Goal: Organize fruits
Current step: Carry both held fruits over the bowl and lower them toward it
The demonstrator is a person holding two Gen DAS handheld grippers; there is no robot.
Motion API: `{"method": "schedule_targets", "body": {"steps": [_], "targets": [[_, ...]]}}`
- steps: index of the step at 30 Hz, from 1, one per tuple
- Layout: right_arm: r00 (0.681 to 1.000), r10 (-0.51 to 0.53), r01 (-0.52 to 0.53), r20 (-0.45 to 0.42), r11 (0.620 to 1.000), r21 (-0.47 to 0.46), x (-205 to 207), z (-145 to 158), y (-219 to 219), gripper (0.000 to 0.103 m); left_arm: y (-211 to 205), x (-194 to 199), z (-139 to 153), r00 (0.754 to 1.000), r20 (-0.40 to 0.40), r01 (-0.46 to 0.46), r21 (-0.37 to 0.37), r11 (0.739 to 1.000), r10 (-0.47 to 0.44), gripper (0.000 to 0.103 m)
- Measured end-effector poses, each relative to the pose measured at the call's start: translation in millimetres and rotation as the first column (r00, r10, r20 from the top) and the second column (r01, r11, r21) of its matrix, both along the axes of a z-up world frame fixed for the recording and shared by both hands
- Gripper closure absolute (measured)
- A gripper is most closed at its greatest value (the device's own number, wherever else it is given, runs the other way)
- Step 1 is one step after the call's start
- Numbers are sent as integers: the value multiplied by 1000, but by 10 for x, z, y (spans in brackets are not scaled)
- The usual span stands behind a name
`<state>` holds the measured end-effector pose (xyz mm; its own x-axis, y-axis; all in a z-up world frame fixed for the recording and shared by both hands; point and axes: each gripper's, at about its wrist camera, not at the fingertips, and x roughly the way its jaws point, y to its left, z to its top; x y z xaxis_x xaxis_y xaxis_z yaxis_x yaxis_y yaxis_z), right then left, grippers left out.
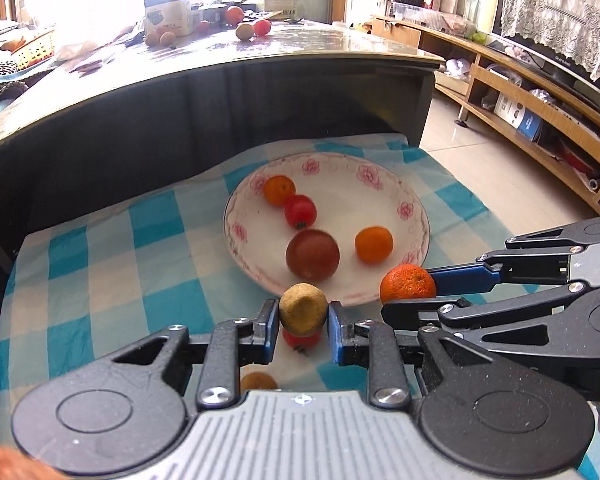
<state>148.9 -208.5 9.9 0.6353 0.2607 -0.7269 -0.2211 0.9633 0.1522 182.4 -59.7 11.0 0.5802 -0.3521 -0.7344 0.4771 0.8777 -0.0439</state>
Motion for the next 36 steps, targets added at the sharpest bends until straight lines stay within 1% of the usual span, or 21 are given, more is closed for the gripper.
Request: {"method": "schedule_targets", "body": {"steps": [4,11,25,36], "targets": [[1000,-27,27,0,1000,-12,98,-55,-26,76,-57,98,-53,1000,3,2,14,1000,-2,68],[999,-53,53,4,998,-19,200,-119,-52,76,-82,224,-192,1000,-15,-4,27,1000,4,68],[998,-62,62,7,997,-38,330,-217,-56,76,-158,367,-219,1000,23,2,39,999,-3,68],[997,-73,73,18,996,-43,366,-253,-44,75,-154,474,-202,999,41,-12,9,1000,12,68]]}}
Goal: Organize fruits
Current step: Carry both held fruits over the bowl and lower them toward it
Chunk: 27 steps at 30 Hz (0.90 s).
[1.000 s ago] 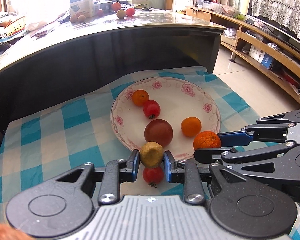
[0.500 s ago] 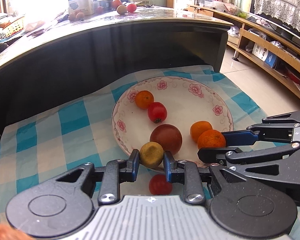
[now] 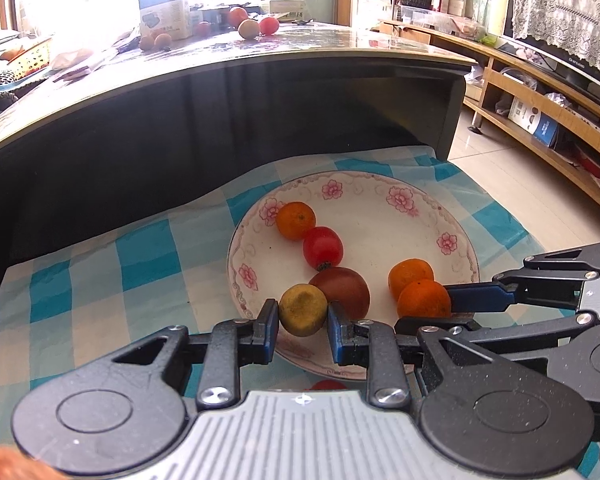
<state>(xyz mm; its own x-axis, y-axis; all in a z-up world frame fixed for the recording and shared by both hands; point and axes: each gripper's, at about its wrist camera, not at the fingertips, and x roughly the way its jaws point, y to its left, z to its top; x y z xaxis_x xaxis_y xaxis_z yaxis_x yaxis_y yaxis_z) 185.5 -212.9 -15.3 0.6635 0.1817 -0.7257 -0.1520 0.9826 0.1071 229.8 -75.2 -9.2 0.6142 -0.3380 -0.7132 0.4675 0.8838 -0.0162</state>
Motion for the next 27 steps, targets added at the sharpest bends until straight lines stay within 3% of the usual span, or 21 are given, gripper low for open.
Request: {"method": "schedule_targets", "body": {"steps": [10,27], "targets": [[1000,-20,20,2,1000,-2,61,-35,-47,74,12,101,20,1000,8,-24,-46,999,25,67],[997,-50,49,56,999,22,31,81,-98,73,28,108,38,999,6,-42,-52,998,43,66]]}}
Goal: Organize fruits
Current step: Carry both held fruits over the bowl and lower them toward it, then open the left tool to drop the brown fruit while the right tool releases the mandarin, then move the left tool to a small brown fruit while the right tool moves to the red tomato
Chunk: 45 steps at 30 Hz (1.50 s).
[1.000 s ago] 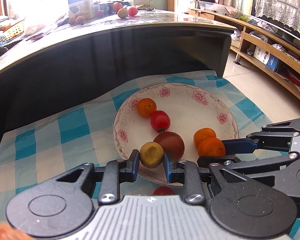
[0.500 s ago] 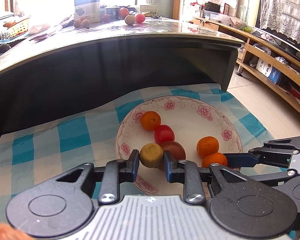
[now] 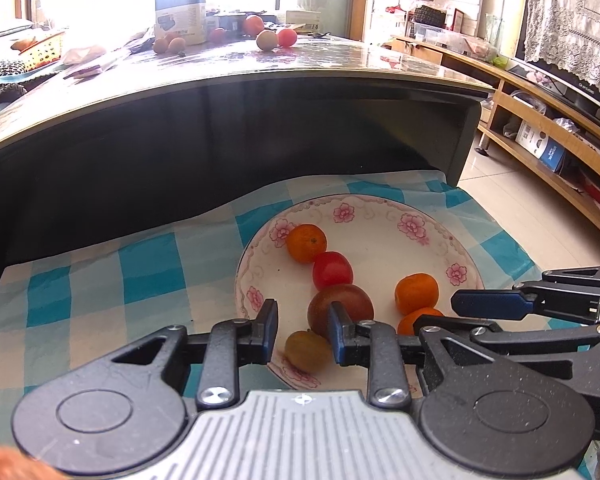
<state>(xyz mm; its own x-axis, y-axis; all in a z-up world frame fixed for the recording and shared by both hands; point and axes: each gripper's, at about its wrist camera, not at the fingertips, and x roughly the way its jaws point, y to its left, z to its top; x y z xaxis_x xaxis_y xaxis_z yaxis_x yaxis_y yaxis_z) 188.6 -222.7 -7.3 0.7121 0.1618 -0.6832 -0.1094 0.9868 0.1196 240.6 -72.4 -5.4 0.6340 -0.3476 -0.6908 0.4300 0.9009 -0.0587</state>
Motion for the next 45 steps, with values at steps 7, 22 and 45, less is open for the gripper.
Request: {"method": "schedule_targets", "body": {"steps": [7,22,45], "targets": [[1000,-14,14,19,1000,7,-5,50,-39,73,60,0,133,1000,24,-18,-29,999,18,66],[998,50,-51,33,998,43,-154,170,104,73,163,-111,268,999,21,-29,-23,999,29,66],[994,87,-80,-61,992,101,-518,51,421,73,503,-662,-140,985,-129,124,91,988,-112,66]]}}
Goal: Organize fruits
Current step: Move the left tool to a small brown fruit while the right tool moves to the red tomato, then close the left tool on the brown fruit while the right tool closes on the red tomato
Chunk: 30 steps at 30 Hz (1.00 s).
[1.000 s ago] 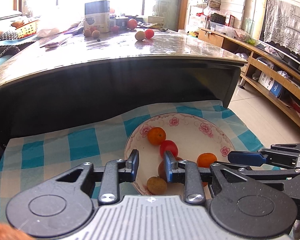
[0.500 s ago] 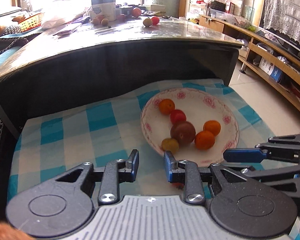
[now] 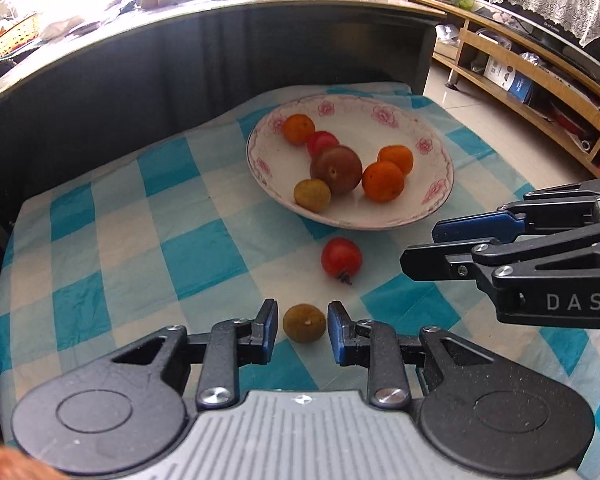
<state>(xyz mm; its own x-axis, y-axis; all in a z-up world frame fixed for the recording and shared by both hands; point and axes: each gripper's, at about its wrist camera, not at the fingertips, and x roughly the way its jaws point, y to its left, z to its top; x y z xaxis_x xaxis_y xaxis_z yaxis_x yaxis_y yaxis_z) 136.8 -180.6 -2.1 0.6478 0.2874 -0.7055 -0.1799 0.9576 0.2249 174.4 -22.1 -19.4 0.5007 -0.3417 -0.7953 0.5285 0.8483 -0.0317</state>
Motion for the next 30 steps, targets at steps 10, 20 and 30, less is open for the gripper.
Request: {"method": "schedule_targets", "body": {"steps": [10,20,30], "targets": [[999,21,-21,-27,1000,14,75,-94,92,73,-70,-8,-107,1000,6,18,8,1000,-18,67],[998,18,-15,-56,999,47,231,-197,183,73,58,-29,-110,1000,-6,19,2,1000,-19,68],[1000,-4,4,-28,1000,-11,348,-242,318,69,131,-29,-128,1000,-9,7,-3,1000,-7,68]]}}
